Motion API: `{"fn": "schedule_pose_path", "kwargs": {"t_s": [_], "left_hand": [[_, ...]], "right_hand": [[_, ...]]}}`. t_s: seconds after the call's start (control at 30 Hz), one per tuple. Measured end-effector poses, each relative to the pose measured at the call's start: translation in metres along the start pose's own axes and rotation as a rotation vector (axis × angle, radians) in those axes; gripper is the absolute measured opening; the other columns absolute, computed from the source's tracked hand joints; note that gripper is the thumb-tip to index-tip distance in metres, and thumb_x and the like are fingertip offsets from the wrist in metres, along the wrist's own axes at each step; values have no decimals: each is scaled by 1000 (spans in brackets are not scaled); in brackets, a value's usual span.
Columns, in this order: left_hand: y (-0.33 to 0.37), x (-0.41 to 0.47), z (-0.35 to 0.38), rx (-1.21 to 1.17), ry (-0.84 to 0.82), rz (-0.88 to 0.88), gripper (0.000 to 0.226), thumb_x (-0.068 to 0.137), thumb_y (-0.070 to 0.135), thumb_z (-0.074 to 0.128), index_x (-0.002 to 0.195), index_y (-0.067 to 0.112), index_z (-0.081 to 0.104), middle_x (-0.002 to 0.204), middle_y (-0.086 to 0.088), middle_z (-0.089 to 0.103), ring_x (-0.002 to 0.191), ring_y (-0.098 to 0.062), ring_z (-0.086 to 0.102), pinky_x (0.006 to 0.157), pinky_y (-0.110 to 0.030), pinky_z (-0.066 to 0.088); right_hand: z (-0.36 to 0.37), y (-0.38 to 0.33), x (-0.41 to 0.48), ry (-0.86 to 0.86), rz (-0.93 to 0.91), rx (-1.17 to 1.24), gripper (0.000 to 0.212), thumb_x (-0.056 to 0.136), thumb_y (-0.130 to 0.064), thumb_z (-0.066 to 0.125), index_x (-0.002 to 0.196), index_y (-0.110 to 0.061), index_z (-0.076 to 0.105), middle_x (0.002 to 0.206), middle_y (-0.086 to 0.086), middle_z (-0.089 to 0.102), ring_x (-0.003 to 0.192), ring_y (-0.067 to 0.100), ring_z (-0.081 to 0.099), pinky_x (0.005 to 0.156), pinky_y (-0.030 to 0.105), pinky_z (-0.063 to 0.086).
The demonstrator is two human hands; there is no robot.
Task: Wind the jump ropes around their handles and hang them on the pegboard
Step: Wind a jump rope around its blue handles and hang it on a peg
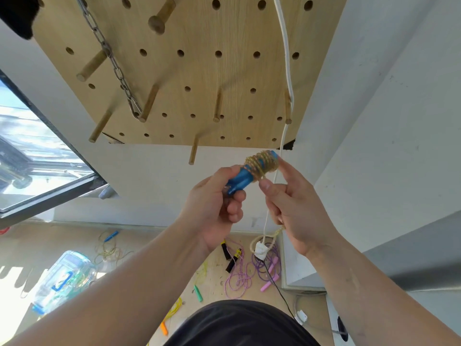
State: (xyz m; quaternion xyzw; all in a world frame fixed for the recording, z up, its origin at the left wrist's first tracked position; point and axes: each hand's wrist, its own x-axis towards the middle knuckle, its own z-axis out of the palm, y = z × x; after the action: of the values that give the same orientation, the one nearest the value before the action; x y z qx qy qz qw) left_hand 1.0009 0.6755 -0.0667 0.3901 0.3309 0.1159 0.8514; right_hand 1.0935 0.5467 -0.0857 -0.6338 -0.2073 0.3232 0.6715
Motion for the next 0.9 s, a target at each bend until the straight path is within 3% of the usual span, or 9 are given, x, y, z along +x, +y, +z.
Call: {"fn": "schedule_pose_path", "kwargs": {"t_s": [0.07,0.2,0.33,0.47,0.57,0.6,0.67,0.77,0.9], "left_hand": [[-2,-2,0,-74,-78,-89,25,94,33,60,110,13,60,57,-1,44,34,-5,30,35,-16,26],[-2,-4,-3,-151,-209,-221,34,83,38,62,109,16,59,54,0,45,29,-2,29,31,-14,25],[2,0,-4,-5,-196,-186,31,98,42,53,109,14,59,57,-3,48,32,-8,34,34,-19,30],[-1,6,-9,466,43,169,36,109,35,42,103,8,65,73,-17,65,48,-24,56,50,-31,45],[-8,5,-12,706,77,460,12,106,26,47,111,23,57,90,-7,70,61,-19,65,60,-36,52],[-10,5,-12,789,62,530,14,102,25,55,114,30,50,96,-2,68,65,-17,65,63,-34,54],[-16,8,-17,969,49,654,41,90,24,74,116,35,43,104,9,61,73,-10,62,65,-24,53],[-14,16,-28,1157,124,949,42,81,25,85,114,20,60,102,15,61,79,-5,60,69,-17,51],[-9,22,-35,1204,71,1360,35,84,34,77,108,16,58,85,-2,71,64,-11,62,59,-32,57]], "right_hand": [[-5,-2,4,-70,-16,53,57,92,-32,71,144,-23,50,51,-4,35,47,11,27,49,30,17],[-15,-8,10,-130,-58,28,48,86,-27,68,130,-10,58,50,-3,35,46,11,27,47,28,18],[-9,-8,12,-64,-99,-15,41,92,-18,72,128,-7,56,50,-4,39,47,11,29,45,22,26],[-1,-1,12,23,-73,-95,26,97,-14,66,122,-12,60,48,-6,44,48,10,35,49,23,30],[4,-2,10,48,-38,-18,21,98,-15,65,119,-10,62,50,-4,41,48,11,31,47,25,26],[5,-4,10,54,-25,25,21,99,-15,64,118,-7,61,51,-2,39,48,11,29,47,25,24],[5,-9,9,52,-2,89,19,99,-16,62,115,-4,62,53,0,36,48,11,26,45,24,22],[2,-16,6,24,33,136,10,100,-17,60,101,-8,63,54,1,35,50,12,23,47,25,19],[3,-25,1,-10,14,157,9,100,-17,59,94,-12,63,55,2,34,49,12,20,46,25,17]]}}
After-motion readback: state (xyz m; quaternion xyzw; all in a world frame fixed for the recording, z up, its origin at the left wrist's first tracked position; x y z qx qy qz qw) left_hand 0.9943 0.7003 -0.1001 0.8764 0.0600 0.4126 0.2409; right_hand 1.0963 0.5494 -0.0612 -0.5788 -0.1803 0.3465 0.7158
